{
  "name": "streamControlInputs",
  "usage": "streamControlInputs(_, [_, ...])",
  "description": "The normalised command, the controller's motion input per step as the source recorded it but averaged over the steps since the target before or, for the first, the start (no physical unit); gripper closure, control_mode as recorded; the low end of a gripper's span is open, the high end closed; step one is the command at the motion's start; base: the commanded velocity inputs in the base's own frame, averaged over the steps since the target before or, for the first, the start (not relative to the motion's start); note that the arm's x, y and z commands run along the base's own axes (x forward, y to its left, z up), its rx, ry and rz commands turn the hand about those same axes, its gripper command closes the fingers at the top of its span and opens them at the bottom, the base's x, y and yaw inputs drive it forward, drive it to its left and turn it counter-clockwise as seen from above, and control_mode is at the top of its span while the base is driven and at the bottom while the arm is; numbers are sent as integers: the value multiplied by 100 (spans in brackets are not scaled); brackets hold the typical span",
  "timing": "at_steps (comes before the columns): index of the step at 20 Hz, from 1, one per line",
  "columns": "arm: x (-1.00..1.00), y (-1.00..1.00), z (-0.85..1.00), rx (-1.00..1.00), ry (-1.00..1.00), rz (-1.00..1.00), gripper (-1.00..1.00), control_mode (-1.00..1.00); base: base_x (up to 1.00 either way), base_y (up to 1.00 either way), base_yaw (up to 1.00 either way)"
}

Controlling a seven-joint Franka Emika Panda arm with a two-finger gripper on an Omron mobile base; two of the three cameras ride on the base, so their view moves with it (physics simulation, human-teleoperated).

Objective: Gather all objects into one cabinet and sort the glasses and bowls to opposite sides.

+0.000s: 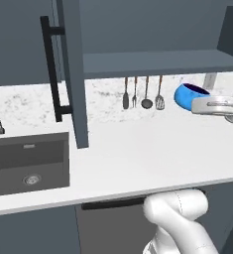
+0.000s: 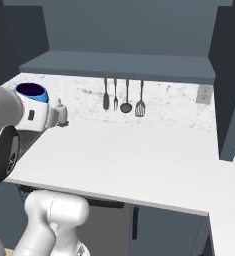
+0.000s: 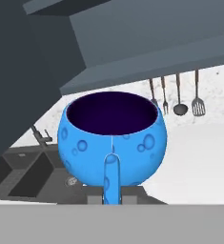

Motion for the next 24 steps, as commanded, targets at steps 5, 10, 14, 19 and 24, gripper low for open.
streamControlInputs(5, [0, 0, 0, 0, 0, 0, 100, 100, -100, 0, -1])
streamControlInputs(10, [0, 0, 0, 0, 0, 0, 100, 100, -100, 5, 0])
streamControlInputs(14, [0, 0, 0, 0, 0, 0, 100, 100, -92, 50, 7])
streamControlInputs(19, [0, 0, 0, 0, 0, 0, 100, 100, -41, 81, 36])
streamControlInputs(24, [0, 0, 0, 0, 0, 0, 100, 100, -15, 74, 45])
